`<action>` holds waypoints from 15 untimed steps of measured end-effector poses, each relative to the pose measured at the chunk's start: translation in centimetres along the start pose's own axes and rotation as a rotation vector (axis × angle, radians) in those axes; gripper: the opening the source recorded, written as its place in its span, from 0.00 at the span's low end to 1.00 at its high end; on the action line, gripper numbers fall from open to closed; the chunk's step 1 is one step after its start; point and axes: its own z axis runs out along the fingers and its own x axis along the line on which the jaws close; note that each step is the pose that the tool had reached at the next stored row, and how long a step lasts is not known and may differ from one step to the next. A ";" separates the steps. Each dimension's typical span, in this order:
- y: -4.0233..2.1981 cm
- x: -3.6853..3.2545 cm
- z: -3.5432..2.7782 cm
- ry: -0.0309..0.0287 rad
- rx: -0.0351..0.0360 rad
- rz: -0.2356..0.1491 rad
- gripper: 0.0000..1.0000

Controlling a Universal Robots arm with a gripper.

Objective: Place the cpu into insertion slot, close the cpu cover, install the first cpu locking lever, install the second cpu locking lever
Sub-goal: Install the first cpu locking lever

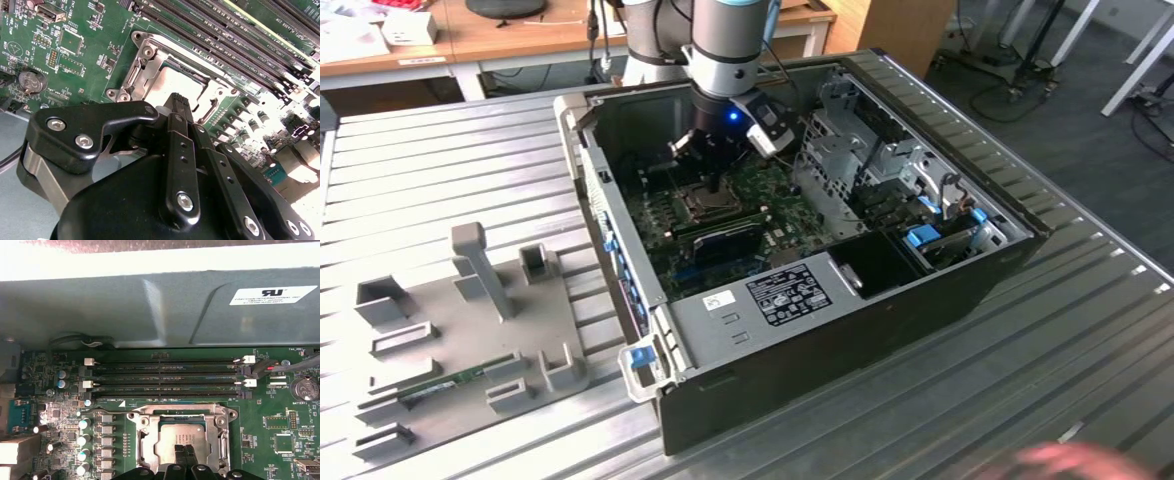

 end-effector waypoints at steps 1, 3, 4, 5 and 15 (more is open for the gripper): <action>0.00 0.00 0.00 0.0000 0.0000 0.000 0.10; 0.00 -0.01 0.00 0.0000 0.0000 0.000 0.10; 0.00 -0.01 0.00 0.0000 0.0000 0.000 0.10; 0.00 -0.02 0.00 0.0000 0.0000 0.000 0.10; -0.02 0.85 0.03 -0.0012 0.0000 0.000 0.10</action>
